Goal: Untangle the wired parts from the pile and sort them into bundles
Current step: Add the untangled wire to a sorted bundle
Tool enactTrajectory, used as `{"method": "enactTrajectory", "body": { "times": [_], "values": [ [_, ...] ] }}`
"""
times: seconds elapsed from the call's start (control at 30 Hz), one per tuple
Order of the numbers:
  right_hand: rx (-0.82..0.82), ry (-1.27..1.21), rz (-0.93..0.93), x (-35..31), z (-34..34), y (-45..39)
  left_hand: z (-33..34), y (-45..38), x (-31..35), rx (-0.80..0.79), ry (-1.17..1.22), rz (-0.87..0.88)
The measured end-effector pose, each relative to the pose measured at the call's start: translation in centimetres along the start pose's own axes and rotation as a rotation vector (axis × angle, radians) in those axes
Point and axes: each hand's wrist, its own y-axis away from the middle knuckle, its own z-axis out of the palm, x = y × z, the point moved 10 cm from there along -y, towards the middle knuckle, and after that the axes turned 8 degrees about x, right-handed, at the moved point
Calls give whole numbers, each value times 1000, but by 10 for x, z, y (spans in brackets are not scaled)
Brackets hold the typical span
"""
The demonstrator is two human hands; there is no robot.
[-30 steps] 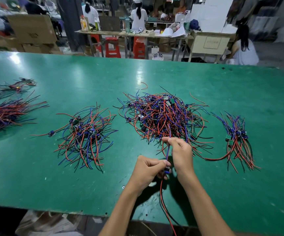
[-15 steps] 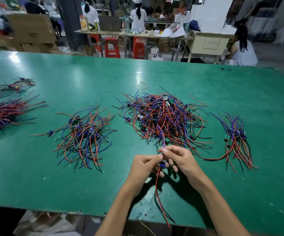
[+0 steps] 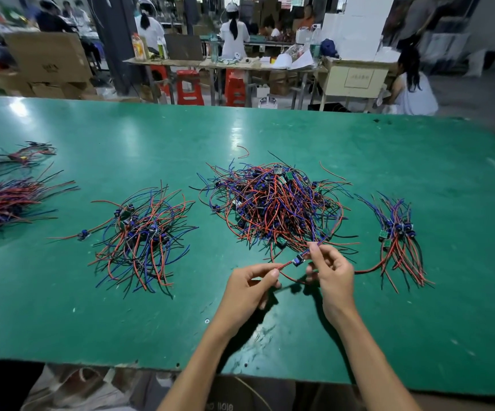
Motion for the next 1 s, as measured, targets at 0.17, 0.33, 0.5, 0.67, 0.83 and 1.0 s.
{"method": "enactTrajectory", "body": {
  "times": [0.17,0.33,0.5,0.67,0.83,1.0],
  "values": [
    [-87,-192,134,9,2,0,-26,13,39,313,-370,427],
    [-177,-235,148,7,6,4,-20,47,73,534,-697,889],
    [-153,-262,149,8,4,2,-16,52,72,582,-802,937],
    [-22,-211,154,9,-3,-1,-41,38,63,646,-565,655],
    [227,3,52,-27,-35,-34,-60,9,15,527,-189,195],
    [373,586,-142,-110,-81,-115,-70,4,2,575,-100,127]
  ]
}}
